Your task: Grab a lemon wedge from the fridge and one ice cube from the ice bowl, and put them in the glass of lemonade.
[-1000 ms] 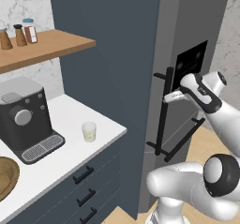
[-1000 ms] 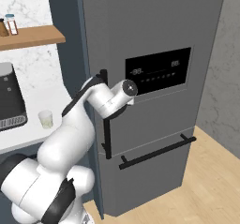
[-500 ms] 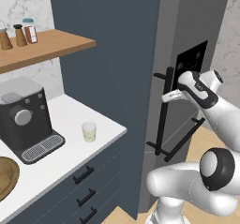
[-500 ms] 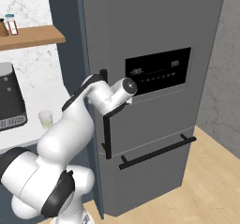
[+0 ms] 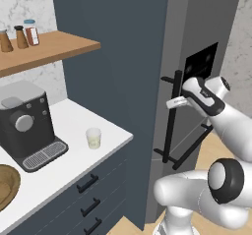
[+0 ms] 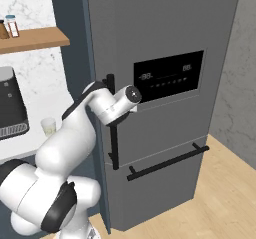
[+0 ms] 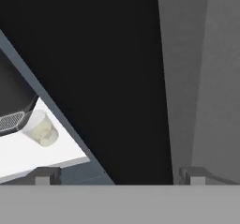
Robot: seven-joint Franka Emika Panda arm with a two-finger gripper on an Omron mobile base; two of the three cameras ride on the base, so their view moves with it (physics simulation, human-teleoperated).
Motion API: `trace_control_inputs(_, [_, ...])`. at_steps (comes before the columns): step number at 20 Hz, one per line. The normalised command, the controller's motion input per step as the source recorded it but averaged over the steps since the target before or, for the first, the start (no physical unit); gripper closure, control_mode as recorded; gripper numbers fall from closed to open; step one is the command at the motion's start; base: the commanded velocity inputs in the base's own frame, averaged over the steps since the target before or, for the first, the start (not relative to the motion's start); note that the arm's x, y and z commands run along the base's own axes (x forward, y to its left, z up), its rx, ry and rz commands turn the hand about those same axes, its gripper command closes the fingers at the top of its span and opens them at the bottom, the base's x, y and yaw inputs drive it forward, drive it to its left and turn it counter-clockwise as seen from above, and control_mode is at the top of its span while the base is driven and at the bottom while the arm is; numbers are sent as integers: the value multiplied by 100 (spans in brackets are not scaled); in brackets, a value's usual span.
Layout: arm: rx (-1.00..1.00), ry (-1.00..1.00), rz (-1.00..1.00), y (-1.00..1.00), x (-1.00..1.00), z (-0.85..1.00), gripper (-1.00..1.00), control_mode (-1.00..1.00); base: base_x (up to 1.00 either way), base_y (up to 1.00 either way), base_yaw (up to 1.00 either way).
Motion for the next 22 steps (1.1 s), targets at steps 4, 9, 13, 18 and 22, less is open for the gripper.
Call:
trace_control_inputs(4, [0,0,0,16,12,0,-100,-100,0,0,0])
trace_control_inputs(9, [-1,0,0,29,0,0,100,-100,0,0,0])
trace_control_inputs(13, [0,0,0,0,0,0,100,-100,0,0,0])
trace_control_inputs(18, [-3,-8,0,0,1,0,100,-100,0,0,0])
trace_control_inputs(22, [-6,-2,-2,-27,1,0,100,-100,0,0,0])
